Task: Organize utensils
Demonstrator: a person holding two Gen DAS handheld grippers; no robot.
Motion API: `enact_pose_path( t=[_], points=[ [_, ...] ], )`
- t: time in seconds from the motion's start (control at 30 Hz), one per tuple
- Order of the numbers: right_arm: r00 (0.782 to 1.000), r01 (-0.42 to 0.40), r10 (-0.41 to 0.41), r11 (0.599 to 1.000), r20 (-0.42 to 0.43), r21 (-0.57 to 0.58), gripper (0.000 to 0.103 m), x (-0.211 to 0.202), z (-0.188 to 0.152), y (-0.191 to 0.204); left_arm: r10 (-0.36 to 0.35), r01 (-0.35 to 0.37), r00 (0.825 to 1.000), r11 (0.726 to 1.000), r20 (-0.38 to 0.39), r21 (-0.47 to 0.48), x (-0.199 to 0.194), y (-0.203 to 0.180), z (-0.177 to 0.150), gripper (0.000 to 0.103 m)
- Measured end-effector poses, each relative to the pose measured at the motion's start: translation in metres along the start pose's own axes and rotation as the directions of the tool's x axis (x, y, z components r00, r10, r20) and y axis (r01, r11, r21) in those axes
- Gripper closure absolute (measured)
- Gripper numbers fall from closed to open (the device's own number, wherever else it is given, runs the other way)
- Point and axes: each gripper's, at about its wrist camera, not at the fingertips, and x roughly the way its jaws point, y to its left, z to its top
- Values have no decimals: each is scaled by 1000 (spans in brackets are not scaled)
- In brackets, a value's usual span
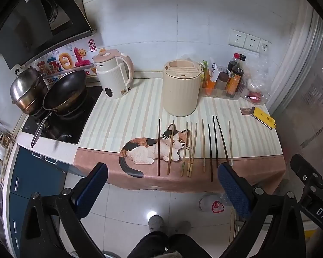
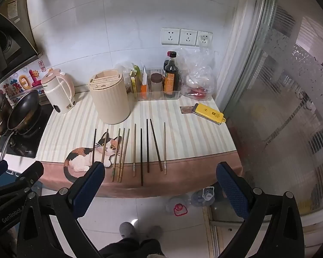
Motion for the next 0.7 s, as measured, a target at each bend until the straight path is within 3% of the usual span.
enact_pose_path(
  t=[0.7],
  points=[
    [1000,9,-9,1000,-2,-11,0,7,4,3,-1,1,1000,1000,-6,8,-2,-6,12,0]
  ],
)
